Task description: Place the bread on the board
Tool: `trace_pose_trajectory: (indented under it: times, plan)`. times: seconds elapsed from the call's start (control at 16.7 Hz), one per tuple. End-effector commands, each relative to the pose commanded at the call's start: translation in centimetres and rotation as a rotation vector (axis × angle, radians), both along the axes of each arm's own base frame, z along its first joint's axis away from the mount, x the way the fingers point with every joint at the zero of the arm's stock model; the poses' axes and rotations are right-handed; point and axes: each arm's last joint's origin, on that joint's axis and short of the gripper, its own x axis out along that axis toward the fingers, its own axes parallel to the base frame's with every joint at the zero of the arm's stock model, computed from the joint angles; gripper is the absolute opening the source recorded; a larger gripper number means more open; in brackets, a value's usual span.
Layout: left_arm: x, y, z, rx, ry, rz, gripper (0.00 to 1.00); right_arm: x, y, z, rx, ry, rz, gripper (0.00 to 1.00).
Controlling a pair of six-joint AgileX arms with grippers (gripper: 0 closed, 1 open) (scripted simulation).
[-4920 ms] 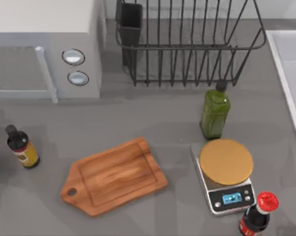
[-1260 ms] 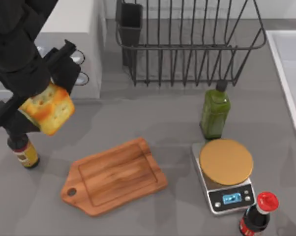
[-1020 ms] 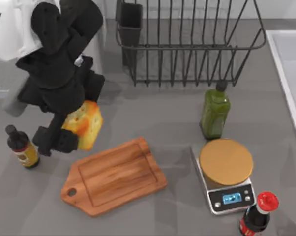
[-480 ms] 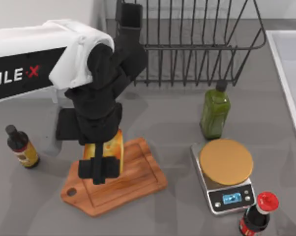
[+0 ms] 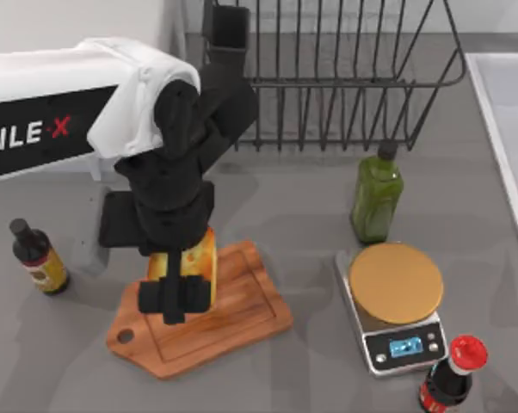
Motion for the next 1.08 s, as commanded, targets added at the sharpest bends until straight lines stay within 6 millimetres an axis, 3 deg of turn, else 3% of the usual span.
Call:
trace_pose_trajectory:
  times: [0.66, 0.9, 1.08]
  plan:
    - [-0.1, -0.2, -4.0, 0.0, -0.004, -0.004, 0.0, 0.0, 0.0, 0.0, 0.0, 0.0, 0.0, 1.0]
    - [-0.1, -0.2, -4.3, 0.005, 0.003, -0.004, 0.0, 0.0, 0.0, 0.0, 0.0, 0.0, 0.0, 1.0]
    - [-0.1, -0.2, -4.3, 0.005, 0.003, -0.004, 0.23, 0.0, 0.0, 0.0, 0.0, 0.0, 0.0, 1.0]
